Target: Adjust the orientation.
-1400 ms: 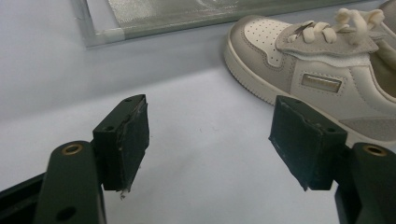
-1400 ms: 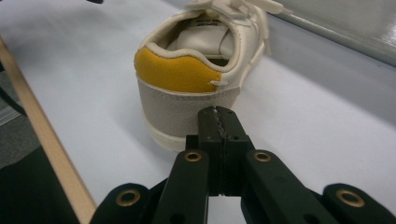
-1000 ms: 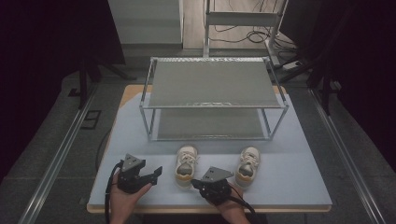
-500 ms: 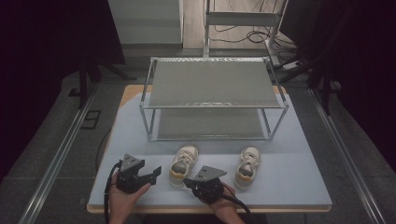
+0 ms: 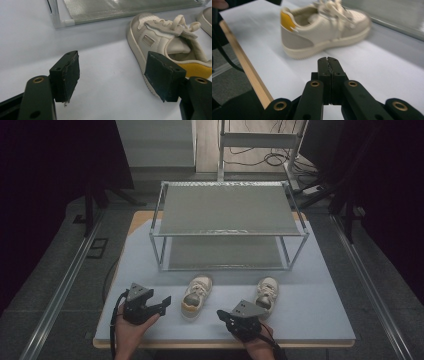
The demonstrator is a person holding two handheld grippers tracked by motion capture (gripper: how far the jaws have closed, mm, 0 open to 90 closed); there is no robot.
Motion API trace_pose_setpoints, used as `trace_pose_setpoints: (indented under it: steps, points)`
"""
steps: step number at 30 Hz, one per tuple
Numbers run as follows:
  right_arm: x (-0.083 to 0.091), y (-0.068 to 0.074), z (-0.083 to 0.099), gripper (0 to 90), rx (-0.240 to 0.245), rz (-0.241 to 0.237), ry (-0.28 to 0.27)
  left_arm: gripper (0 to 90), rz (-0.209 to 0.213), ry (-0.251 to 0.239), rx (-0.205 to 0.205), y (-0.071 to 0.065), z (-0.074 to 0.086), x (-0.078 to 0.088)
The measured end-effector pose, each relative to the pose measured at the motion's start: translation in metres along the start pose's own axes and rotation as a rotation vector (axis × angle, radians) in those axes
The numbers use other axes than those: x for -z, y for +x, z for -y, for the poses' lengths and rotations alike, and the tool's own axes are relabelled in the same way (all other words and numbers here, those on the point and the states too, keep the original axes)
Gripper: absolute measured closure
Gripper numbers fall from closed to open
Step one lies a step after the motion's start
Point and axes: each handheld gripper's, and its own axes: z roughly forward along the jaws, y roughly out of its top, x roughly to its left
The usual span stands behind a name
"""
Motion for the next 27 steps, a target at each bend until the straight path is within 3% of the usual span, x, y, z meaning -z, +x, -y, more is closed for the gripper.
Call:
trace_pose_setpoints:
  steps: [6, 10, 17, 20, 27]
  points:
    - [0.02, -0.017, 0.02, 89.3, -0.034, 0.085, 0.022, 28.2, 0.004, 0.004, -0.001, 0.002, -0.001, -0.002]
    - [0.024, -0.027, 0.027, 89.3, -0.058, 0.124, 0.041, 28.2, 0.01, 0.008, -0.006, 0.001, -0.002, -0.003]
    - [0.034, -0.038, 0.033, 89.3, -0.086, 0.167, 0.041, 28.0, 0.017, 0.017, -0.014, -0.001, -0.002, -0.004]
    - [0.04, -0.046, 0.037, 89.6, -0.121, 0.138, 0.029, 27.9, 0.014, 0.013, -0.011, -0.001, -0.002, -0.003]
    - [0.051, -0.052, 0.045, 89.7, -0.132, 0.139, 0.031, 28.0, 0.014, 0.001, 0.004, 0.002, -0.002, 0.002]
